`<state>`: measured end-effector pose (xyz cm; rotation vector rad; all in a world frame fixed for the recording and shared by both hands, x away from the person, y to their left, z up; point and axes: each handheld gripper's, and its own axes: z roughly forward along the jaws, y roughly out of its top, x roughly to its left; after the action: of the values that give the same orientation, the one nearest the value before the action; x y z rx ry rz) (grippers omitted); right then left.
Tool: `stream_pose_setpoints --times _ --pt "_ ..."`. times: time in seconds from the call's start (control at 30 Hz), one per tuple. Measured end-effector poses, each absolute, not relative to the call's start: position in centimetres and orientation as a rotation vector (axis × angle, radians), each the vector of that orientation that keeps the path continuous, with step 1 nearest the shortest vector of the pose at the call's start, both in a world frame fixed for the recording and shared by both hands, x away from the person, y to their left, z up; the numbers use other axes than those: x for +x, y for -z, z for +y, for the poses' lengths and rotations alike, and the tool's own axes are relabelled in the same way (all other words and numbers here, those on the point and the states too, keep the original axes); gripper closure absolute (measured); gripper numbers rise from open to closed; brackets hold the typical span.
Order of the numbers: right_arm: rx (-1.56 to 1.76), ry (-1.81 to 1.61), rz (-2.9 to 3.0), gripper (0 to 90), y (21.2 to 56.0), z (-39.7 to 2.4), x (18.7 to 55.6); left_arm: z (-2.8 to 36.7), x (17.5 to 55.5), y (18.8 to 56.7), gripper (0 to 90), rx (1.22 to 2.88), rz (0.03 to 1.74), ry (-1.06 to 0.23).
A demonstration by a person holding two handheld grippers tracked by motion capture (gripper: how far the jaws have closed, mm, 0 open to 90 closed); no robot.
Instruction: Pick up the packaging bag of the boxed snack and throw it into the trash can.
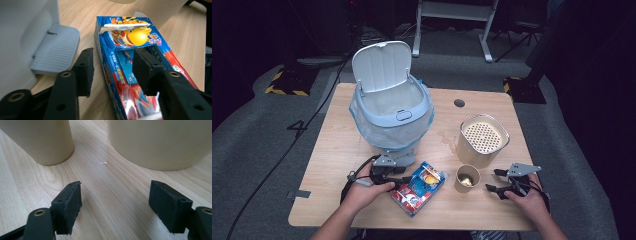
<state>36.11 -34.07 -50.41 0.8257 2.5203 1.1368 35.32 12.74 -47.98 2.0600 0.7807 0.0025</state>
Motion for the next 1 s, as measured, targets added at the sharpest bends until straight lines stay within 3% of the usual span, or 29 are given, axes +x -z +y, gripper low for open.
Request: stream_pose_setpoints --times 0.37,0.47,0.7,1.0 --pt "0.822 -1.137 2.521 26.7 50.4 -34.1 36.0 11.7 36.1 49.3 58.8 2.095 0.838 0.053" --pt "0.822 -1.137 2.521 26.7 50.4 -34.1 36.0 11.6 36.3 49.5 67.1 2.078 0.857 0.093" --pt "0.823 -1.138 2.521 26.7 50.4 -34.1 36.0 11.6 36.2 49.1 76.9 2.075 0.831 0.063" --pt "0.823 -1.137 2.522 26.7 50.4 -34.1 36.0 11.9 35.5 47.9 77.9 2.051 0.766 0.002"
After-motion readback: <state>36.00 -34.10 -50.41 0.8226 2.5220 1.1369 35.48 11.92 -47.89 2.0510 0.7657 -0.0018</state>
